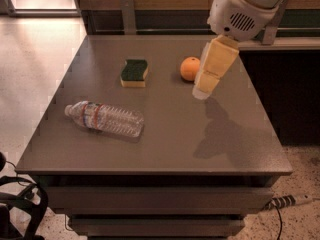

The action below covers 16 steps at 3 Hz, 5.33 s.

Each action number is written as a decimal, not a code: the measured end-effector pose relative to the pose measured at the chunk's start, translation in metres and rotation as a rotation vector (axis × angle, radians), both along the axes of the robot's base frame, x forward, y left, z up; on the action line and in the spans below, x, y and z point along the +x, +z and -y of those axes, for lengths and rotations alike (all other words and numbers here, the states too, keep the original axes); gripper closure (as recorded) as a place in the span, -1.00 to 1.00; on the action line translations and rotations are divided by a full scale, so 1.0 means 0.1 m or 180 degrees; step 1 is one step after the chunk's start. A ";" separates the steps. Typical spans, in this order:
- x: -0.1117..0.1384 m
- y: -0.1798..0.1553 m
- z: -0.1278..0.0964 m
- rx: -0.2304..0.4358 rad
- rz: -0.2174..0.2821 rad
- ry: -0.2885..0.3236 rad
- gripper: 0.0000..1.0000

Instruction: Place water bottle upright

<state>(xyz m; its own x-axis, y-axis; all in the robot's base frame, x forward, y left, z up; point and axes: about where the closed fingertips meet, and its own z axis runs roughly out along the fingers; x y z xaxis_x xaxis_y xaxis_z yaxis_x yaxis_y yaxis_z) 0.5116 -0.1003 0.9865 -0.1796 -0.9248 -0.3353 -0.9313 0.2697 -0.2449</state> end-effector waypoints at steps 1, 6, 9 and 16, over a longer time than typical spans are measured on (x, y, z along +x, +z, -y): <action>0.06 -0.09 -0.27 -0.0006 -0.0098 -0.0033 -1.00; -0.02 -0.52 -1.45 -0.0324 -0.0309 0.0337 -1.00; 0.08 -0.98 -2.02 -0.0683 -0.0486 0.0466 -1.00; -0.07 -1.54 -2.32 -0.0553 -0.0726 0.0465 -0.09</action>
Offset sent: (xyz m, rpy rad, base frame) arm 0.0078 0.1181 -0.0571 -0.0618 0.1486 0.0545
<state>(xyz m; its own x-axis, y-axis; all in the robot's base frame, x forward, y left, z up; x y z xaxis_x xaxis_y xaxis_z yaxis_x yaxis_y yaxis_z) 0.5047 0.1317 0.8329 -0.0930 -0.9863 -0.1365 -0.9933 0.1014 -0.0561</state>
